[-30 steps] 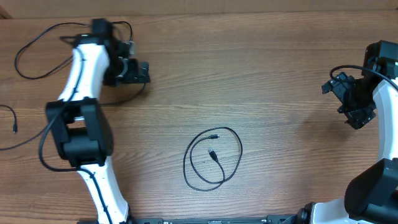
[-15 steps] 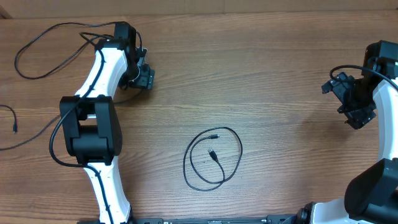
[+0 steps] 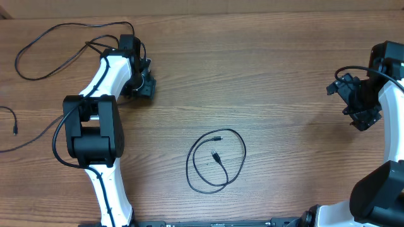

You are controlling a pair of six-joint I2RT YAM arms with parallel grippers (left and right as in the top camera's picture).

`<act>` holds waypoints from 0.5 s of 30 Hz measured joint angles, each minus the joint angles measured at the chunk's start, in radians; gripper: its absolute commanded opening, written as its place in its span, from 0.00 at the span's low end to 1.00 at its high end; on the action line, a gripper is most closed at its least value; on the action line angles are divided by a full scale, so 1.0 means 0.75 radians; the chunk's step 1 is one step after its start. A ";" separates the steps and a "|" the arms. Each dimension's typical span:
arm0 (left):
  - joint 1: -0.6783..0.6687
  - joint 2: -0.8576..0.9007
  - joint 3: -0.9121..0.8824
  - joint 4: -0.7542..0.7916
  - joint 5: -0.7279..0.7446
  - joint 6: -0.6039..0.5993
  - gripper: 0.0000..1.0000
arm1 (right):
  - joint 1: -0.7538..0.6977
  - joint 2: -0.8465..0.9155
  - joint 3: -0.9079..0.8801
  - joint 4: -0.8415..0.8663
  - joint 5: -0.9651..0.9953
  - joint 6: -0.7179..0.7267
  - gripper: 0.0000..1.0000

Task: Untangle cables

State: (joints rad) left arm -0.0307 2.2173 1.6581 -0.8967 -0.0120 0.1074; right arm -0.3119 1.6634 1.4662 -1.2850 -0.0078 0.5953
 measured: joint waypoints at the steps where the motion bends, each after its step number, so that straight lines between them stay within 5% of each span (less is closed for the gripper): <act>1: 0.001 -0.002 -0.005 0.007 0.004 -0.004 0.37 | 0.001 0.000 0.000 -0.001 -0.001 0.001 1.00; 4: -0.001 -0.006 -0.011 0.015 0.004 -0.003 0.06 | 0.000 0.000 0.000 -0.002 -0.001 0.000 1.00; 15: 0.001 -0.006 0.012 -0.114 -0.016 -0.092 0.04 | 0.000 0.000 0.000 -0.001 0.000 0.000 1.00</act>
State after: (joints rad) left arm -0.0303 2.2127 1.6672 -0.9821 -0.0242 0.0383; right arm -0.3119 1.6634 1.4662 -1.2854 -0.0078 0.5953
